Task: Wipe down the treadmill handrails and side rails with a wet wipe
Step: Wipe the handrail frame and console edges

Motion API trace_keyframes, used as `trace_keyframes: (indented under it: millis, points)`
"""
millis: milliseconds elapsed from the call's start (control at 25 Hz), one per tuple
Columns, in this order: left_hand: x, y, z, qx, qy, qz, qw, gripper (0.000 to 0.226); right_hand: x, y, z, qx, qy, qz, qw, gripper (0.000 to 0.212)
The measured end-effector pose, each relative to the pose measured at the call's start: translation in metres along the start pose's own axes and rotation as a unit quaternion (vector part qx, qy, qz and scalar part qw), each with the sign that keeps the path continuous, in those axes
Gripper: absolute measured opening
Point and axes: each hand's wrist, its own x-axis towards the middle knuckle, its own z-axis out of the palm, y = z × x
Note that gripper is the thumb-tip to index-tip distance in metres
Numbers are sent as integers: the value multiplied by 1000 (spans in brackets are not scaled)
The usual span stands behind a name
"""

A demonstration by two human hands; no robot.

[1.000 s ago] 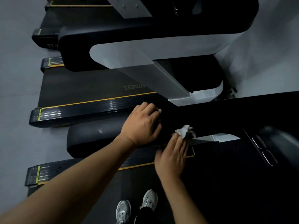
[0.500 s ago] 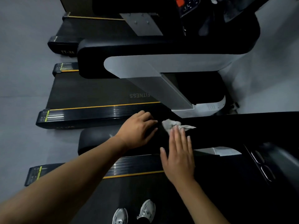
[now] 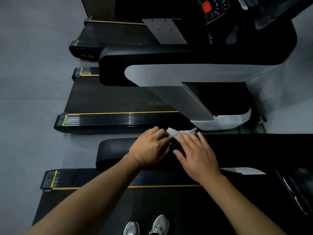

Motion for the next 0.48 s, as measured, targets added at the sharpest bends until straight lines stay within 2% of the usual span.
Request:
trace_keyframes:
  millis: [120,320,480]
  points:
    - [-1,0,-3,7,-5,-6,1000,33,17,17,-12,26,-6,42,999,62]
    - [-2,-2,-2,-11,9,-25,1000,28,60,4,-18,51,-159,5,986,83]
    - [-2,-2,-1,-1,-1,-34,999,31,59,21,-24,9,-162,38,986,80]
